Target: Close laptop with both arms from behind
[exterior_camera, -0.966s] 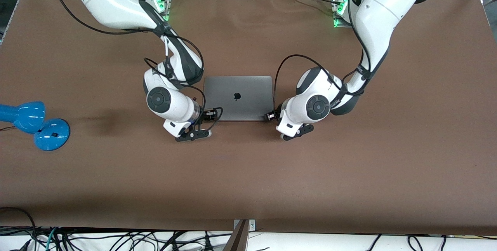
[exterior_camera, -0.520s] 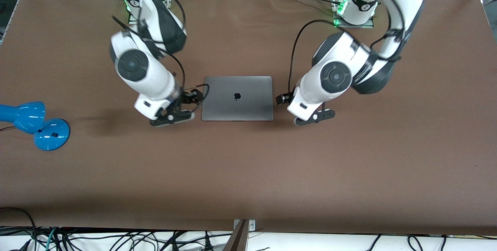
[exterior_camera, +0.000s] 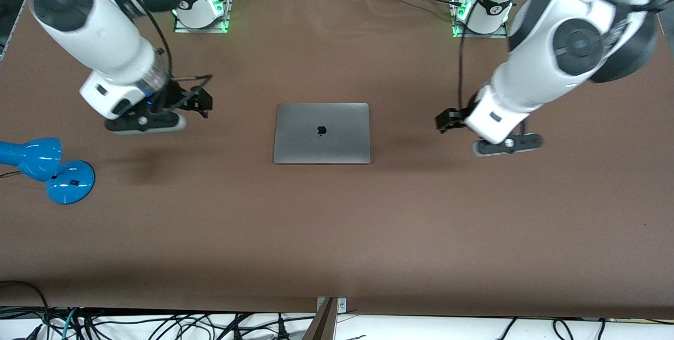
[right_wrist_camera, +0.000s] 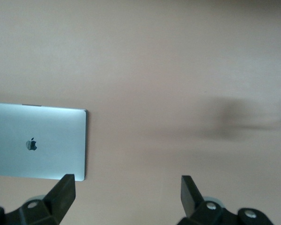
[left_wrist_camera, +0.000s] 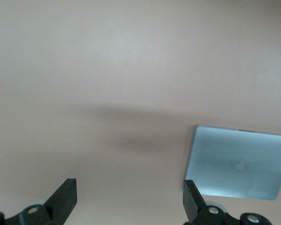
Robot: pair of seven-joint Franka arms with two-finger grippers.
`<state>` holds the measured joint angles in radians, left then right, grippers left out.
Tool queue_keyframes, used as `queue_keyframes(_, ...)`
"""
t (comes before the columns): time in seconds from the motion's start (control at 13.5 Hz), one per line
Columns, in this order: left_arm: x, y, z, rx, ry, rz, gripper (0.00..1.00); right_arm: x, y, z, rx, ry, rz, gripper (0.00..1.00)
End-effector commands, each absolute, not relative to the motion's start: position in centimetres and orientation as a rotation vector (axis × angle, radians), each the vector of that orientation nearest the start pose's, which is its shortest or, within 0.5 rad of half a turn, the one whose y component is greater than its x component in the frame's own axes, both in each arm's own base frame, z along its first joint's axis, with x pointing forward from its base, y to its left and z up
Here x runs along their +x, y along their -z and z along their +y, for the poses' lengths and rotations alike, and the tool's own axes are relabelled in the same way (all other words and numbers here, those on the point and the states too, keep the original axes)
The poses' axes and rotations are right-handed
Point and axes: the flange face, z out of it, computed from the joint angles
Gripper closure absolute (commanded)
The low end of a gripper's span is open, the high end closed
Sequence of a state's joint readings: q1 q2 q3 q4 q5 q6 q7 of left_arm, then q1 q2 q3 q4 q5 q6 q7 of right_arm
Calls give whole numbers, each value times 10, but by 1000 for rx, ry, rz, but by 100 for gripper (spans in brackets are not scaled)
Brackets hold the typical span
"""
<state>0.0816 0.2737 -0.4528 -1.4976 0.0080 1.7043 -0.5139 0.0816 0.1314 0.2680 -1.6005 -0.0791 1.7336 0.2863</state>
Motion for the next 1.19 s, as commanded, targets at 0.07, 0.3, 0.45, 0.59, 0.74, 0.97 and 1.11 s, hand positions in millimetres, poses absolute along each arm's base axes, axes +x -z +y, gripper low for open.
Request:
queue_keyframes(0.07, 589, -557, -160, -3107, -40, -133, 0, 542, -598, 156, -3226, 84, -68, 0)
queue_keyframes(0.3, 573, -584, -139, -3064, -46, -90, 0, 532, -615, 133, -3262, 71, -31, 0)
queue_keyframes(0.45, 571, -602, -102, -3070, -28, -15, 0, 533, -620, 114, -3262, 78, -52, 0)
queue_keyframes(0.59, 561, -622, -76, -3073, -13, 3, 0, 534, -621, 97, -3263, 64, -49, 0)
queue_keyframes(0.74, 550, -635, -65, -3071, -24, -43, 0, 538, -619, 75, -3261, 49, 14, 0)
queue_keyframes(0.97, 545, -640, -74, -3071, -19, -23, 0, 542, -614, 42, -3245, 29, 121, 0)
queue_keyframes(1.11, 543, -640, -86, -3070, -17, -11, 0, 542, -612, 36, -3234, 16, 141, 0)
